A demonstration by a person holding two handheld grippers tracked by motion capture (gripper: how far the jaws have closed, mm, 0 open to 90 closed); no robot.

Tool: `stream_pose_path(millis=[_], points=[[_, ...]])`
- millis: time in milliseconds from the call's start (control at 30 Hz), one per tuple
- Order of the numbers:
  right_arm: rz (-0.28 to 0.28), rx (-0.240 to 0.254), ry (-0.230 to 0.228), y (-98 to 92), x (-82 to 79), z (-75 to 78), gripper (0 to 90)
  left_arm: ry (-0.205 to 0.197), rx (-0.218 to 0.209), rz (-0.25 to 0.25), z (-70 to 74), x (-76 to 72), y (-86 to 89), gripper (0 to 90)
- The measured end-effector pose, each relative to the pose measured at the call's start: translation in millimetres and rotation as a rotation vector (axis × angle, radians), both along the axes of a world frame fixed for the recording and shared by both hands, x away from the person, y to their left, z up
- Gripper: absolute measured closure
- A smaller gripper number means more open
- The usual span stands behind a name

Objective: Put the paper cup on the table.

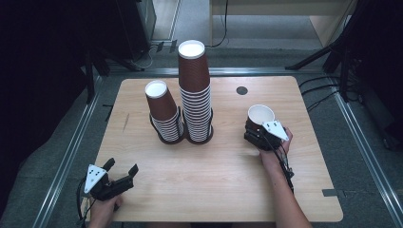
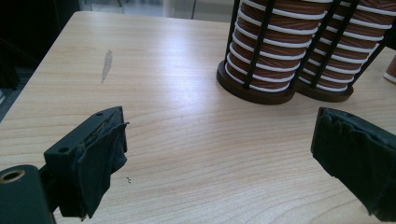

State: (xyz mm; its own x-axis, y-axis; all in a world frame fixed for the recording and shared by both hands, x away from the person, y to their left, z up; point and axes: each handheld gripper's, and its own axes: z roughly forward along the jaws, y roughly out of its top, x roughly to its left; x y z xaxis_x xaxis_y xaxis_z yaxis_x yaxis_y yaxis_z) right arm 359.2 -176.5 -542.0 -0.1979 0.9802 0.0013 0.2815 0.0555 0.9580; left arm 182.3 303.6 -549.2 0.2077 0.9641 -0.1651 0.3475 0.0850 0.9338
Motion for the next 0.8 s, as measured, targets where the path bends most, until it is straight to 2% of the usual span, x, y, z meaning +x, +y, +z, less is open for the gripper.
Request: stream_pose_path(millis=[167,300,400,600,800], points=[[0.004,-0.008,0.026,-0.7,-0.6,-1.8,9.4,0.000,0.001,0.000,-0.1,0.1,-0.2,3.9],[0.045,-0.022,0.043,-0.6,-0.2,-2.6,0.0,0.001,0.000,0.001,-0.1,0.2,-0.1,3.9],[0.056,-0.030,0.043,-0.3,-0.7,-2.1,0.0,0.001,-0.001,0.002,-0.1,0.2,0.0,3.9],[0.059,0.009,0.042,-3.1,-2.9,1.8,0.0,0.003,0.002,0.002,-0.1,0.2,-0.1,3.9],[0.060,0.017,0.050,-5.9,-9.1,4.4,0.0,0.002,0.002,0.003,-0.2,0.3,-0.2,3.9]])
